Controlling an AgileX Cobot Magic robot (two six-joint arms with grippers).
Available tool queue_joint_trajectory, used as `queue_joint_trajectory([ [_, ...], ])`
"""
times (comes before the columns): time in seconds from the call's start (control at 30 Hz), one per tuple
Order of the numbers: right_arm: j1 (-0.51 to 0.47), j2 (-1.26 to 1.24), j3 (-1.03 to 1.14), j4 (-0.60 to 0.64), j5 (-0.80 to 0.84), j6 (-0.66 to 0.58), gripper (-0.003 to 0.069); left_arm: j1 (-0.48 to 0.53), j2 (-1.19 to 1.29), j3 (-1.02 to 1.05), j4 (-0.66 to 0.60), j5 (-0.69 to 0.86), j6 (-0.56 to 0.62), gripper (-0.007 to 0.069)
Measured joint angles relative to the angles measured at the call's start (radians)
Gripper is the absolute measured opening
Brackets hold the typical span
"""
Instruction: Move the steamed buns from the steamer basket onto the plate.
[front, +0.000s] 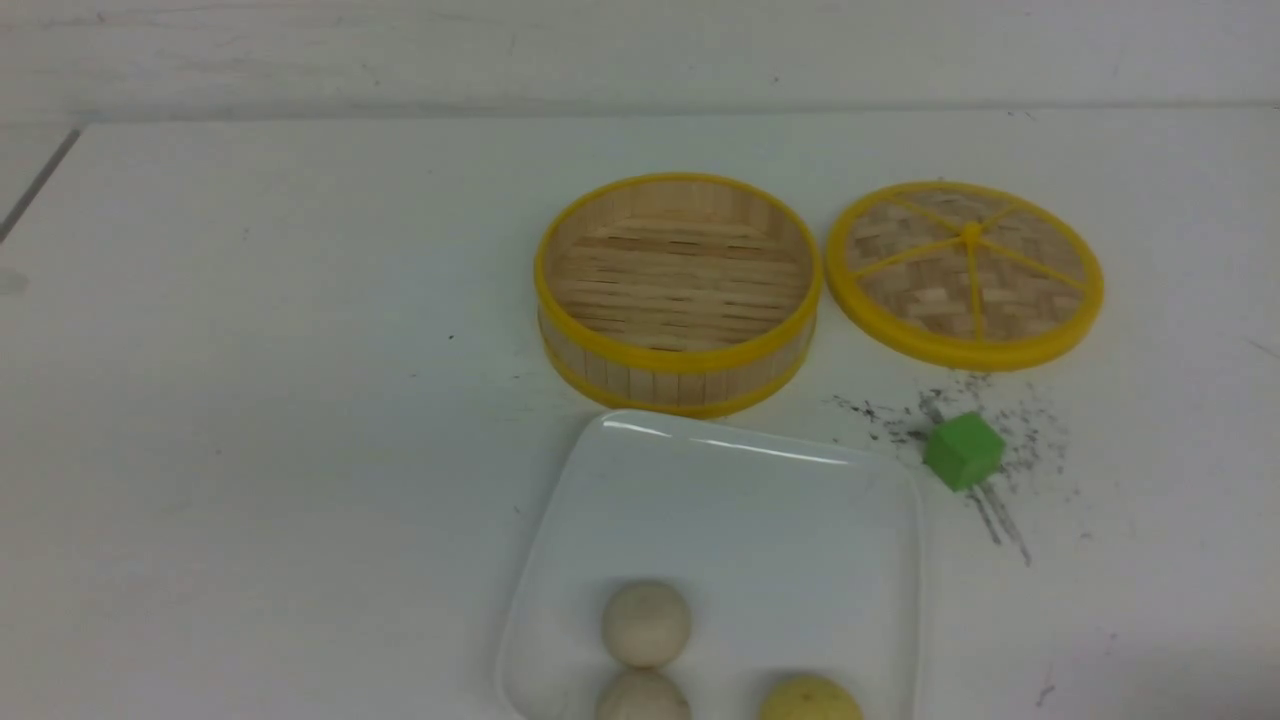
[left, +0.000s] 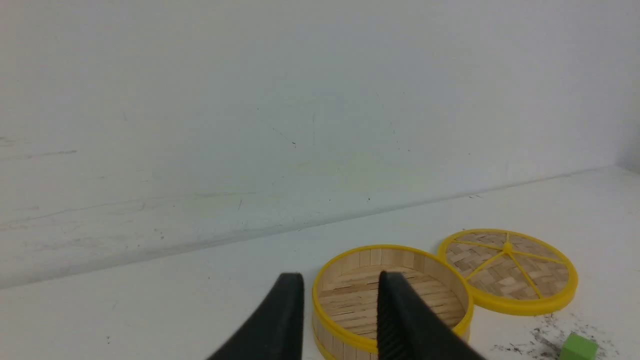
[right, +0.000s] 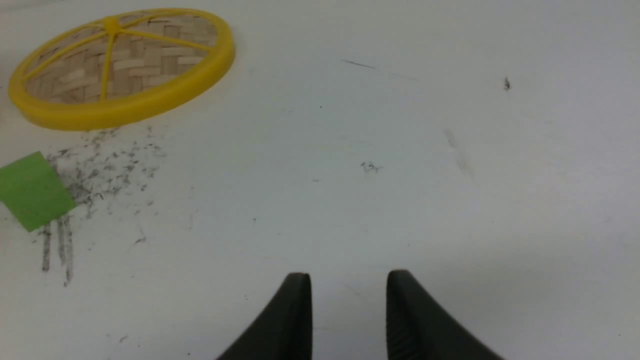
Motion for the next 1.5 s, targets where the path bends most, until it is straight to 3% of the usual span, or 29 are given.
queue_joint_trajectory([
  [0.23, 0.0, 0.0, 0.0, -0.001, 0.0, 0.0, 0.024, 0.0, 0.027, 0.013, -0.025, 0.038, -0.055, 0.0242],
  [0.4, 0.0, 0.0, 0.0, -0.001, 0.0, 0.0, 0.024, 0.011, 0.087, 0.181, 0.022, 0.012, -0.06, 0.0242],
  [0.57, 0.0, 0.0, 0.0, -0.001, 0.0, 0.0, 0.024, 0.138, 0.084, 0.44, 0.025, -0.105, -0.065, 0.0242],
  [0.73, 0.0, 0.0, 0.0, -0.001, 0.0, 0.0, 0.024, 0.262, -0.041, 0.693, 0.013, -0.275, -0.071, 0.0242],
  [0.87, -0.001, 0.0, 0.0, -0.001, 0.0, 0.0, 0.024, 0.344, -0.132, 0.818, 0.007, -0.325, -0.071, 0.0242],
  [1.13, -0.001, 0.0, 0.0, -0.001, 0.0, 0.0, 0.024, 0.46, -0.24, 0.867, 0.012, -0.259, -0.06, 0.0232],
  [1.5, -0.001, 0.0, 0.0, -0.001, 0.0, 0.0, 0.024, 0.474, -0.393, 0.866, 0.037, -0.157, -0.052, 0.0233],
])
